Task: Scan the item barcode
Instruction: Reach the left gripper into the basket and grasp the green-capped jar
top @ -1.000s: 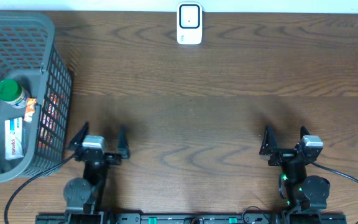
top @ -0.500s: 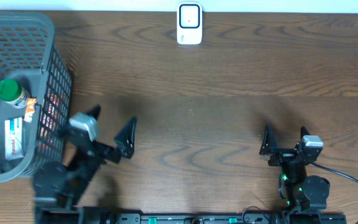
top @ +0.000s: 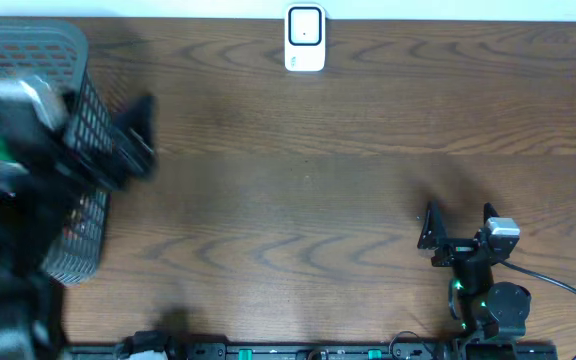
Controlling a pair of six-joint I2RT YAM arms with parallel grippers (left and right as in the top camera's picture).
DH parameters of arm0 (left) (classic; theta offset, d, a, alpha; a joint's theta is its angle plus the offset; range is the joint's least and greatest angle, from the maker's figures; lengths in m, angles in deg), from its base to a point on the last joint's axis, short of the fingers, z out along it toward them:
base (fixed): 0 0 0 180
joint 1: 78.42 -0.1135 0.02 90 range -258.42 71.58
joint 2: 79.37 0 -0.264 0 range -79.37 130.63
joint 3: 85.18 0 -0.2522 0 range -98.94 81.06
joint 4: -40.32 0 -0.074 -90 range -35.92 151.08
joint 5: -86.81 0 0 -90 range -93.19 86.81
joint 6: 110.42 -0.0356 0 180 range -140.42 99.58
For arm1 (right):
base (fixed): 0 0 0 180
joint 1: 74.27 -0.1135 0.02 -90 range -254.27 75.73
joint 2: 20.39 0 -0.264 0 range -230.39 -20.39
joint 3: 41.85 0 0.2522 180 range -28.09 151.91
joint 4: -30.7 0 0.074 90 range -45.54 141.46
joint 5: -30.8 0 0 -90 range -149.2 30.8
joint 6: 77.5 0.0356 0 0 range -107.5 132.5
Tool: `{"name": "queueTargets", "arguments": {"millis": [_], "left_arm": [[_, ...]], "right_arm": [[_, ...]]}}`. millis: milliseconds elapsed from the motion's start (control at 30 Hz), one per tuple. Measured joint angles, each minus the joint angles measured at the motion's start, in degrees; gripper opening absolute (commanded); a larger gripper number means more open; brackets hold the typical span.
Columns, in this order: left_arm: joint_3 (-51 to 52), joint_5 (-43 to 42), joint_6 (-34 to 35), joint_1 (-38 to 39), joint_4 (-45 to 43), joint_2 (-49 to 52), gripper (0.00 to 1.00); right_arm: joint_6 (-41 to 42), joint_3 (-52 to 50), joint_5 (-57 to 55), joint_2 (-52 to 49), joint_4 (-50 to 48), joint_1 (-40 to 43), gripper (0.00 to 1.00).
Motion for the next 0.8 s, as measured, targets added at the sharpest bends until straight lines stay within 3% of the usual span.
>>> {"name": "queueTargets", "arguments": {"millis": [167, 300, 500, 800], "left_arm": [[-23.17, 2.91, 3.06, -16.76, 16.72, 16.96, 0.98], [-27.93, 4.17, 7.78, -26.49, 25.03, 27.50, 0.98], [-27.89, 6.08, 7.67, -29.20, 31.23, 39.50, 0.98], [-27.89, 17.75, 7.43, -28.85, 29.99, 51.23, 0.98]], "right_arm": [[0.00, 0.00, -0.02, 0.00, -0.02, 0.00, 0.99], [0.00, 0.00, 0.00, 0.00, 0.00, 0.00, 0.99], [0.00, 0.00, -0.02, 0.00, 0.00, 0.00, 0.99], [0.00, 0.00, 0.00, 0.00, 0.00, 0.00, 0.99]]}}
